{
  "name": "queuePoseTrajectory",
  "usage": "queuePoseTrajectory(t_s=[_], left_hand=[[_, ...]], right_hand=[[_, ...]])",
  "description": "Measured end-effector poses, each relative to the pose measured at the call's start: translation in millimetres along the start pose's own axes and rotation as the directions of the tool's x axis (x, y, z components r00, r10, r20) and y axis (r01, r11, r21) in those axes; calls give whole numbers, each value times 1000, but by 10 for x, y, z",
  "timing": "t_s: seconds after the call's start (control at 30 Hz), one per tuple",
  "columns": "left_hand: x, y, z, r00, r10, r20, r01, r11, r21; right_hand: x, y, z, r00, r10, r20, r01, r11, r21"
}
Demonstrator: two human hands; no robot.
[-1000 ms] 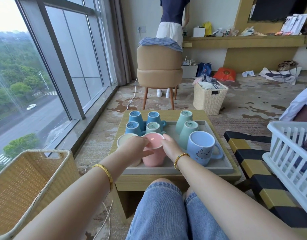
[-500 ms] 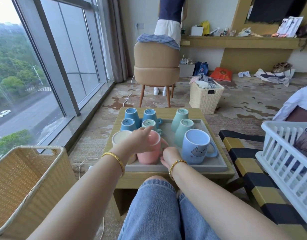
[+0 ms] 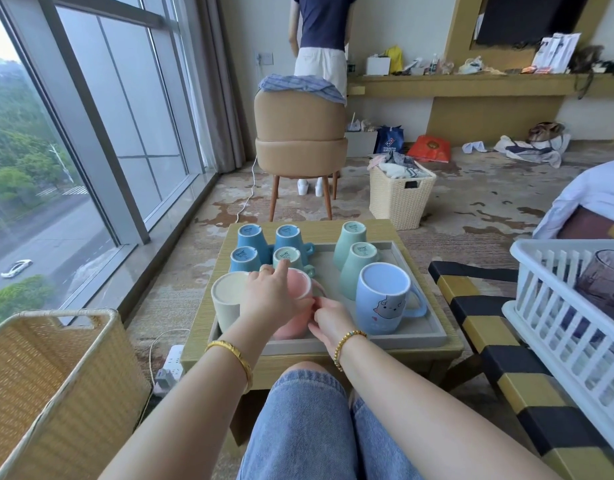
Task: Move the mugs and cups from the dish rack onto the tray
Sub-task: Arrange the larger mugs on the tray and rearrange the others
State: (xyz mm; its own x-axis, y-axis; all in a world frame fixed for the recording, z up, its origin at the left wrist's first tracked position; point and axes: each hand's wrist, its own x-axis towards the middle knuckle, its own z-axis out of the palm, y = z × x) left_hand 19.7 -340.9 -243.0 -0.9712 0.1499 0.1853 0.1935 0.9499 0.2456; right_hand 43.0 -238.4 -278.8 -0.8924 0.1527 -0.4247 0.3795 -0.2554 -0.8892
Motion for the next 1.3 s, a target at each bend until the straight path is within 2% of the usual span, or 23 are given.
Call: queuePoseTrajectory(t_s=[0.2, 0.37, 0.53, 0.73, 1.13, 1.3], left_hand=[[-35, 64, 55, 997, -41, -62, 43, 999, 27], [-7, 62, 53, 997, -35, -65, 41, 996, 84], [-13, 54, 51, 999, -48, -6, 48, 998, -44], [-55, 71, 54, 999, -49, -19, 46, 991, -123], [-72, 59, 25, 1000, -23, 12, 24, 991, -134], [-86, 57, 34, 1000, -28, 2, 28, 990, -142]], right_hand=[[31, 59, -25, 998, -27, -62, 23, 998, -58], [78, 102, -40, 998, -8, -65, 5, 999, -39], [59, 107, -51, 999, -6, -41, 4, 999, -50], [71, 147, -36, 1000, -3, -12, 3, 997, -80], [120, 154, -30, 1000, -28, -4, 28, 999, -42], [82, 145, -68, 999, -43, 11, 44, 994, -100]])
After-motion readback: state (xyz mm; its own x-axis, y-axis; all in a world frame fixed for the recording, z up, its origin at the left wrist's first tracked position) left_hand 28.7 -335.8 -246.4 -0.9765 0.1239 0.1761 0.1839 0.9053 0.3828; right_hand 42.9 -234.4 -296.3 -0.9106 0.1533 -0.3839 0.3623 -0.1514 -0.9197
